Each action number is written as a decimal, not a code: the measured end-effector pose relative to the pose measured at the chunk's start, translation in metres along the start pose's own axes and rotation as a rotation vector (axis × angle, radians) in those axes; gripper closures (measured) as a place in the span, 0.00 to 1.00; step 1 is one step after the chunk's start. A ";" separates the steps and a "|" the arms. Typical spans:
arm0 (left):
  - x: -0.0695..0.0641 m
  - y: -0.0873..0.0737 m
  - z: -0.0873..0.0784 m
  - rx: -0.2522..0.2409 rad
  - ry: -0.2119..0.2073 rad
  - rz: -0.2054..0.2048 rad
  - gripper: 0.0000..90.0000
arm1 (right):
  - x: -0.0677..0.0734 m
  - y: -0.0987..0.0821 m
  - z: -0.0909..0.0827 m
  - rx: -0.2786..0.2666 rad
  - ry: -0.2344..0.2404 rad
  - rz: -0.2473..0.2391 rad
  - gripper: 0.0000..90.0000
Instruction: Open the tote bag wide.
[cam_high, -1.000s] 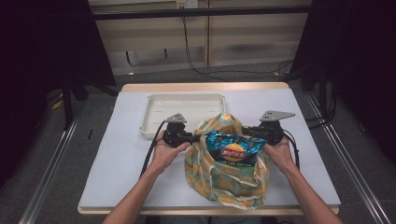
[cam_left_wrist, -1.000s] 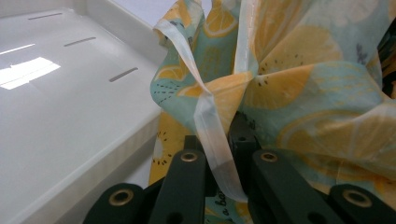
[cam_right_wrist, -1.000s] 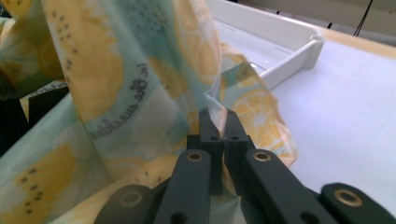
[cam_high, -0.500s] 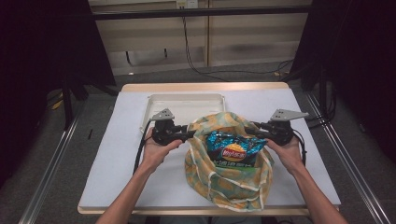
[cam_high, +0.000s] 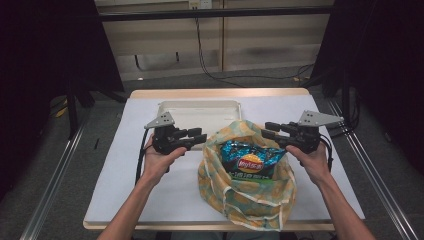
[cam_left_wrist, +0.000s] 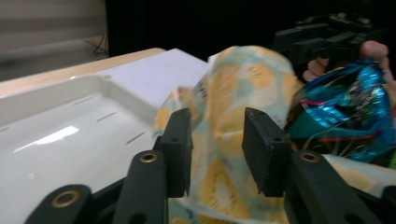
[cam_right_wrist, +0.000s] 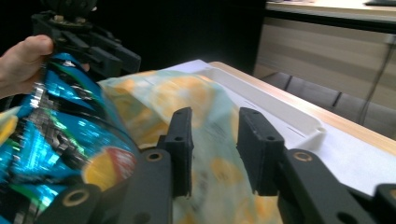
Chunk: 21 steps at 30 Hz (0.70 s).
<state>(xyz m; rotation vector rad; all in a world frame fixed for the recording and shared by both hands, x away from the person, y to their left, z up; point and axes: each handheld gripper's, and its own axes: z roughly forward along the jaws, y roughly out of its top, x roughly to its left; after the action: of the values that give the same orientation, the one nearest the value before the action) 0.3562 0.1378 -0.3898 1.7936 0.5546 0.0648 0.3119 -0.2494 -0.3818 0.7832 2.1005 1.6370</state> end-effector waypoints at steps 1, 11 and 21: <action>-0.003 0.001 0.003 0.001 -0.013 0.010 0.70 | 0.001 0.002 0.002 0.004 0.008 -0.006 0.74; -0.019 0.007 0.018 0.034 -0.059 0.049 0.54 | -0.001 0.006 0.012 0.056 0.115 0.004 0.69; -0.011 0.000 0.035 0.125 -0.030 0.070 0.74 | -0.009 0.006 0.021 0.097 0.125 0.033 1.00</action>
<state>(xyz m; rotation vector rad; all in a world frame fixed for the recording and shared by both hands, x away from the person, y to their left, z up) 0.3582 0.1019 -0.3981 1.9324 0.4836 0.0521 0.3325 -0.2378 -0.3820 0.7679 2.2796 1.6511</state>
